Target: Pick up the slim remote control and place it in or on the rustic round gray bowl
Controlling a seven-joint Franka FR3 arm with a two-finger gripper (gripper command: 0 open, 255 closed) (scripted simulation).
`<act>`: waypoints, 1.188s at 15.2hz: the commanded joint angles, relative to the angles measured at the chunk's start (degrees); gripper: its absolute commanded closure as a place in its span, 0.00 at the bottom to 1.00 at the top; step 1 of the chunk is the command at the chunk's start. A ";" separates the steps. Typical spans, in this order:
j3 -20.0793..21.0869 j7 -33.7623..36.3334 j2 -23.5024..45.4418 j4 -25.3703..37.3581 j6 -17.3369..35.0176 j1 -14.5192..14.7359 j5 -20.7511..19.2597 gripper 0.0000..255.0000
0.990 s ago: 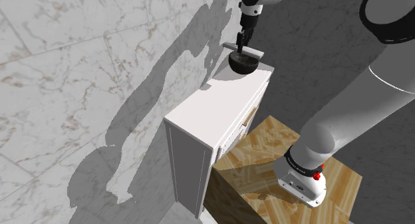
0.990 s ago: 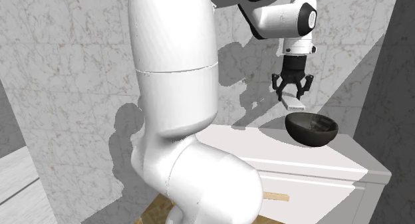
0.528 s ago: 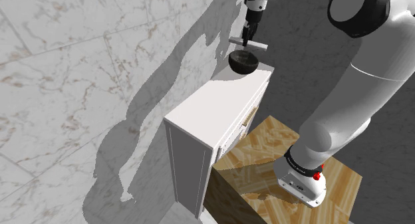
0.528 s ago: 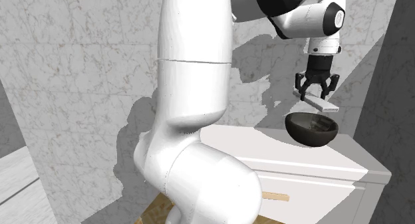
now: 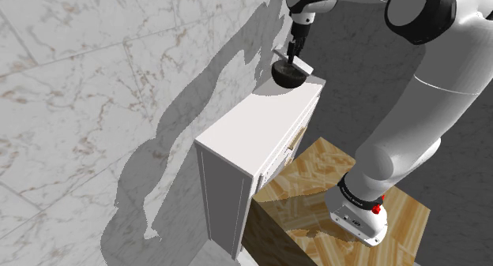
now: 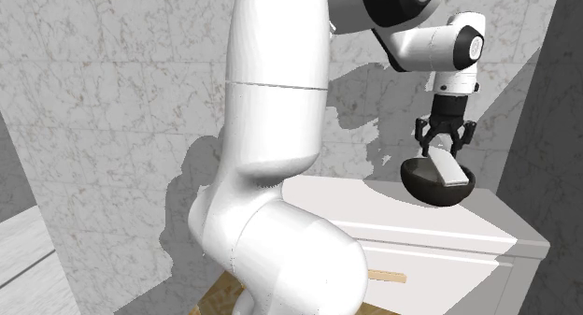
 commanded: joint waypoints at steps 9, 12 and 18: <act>-0.07 -0.07 1.15 -3.23 6.13 -0.11 0.24 1.00; -0.07 -0.07 1.15 -3.23 6.13 -0.11 0.24 1.00; -0.08 -0.08 1.11 -3.27 6.14 -0.11 0.24 0.00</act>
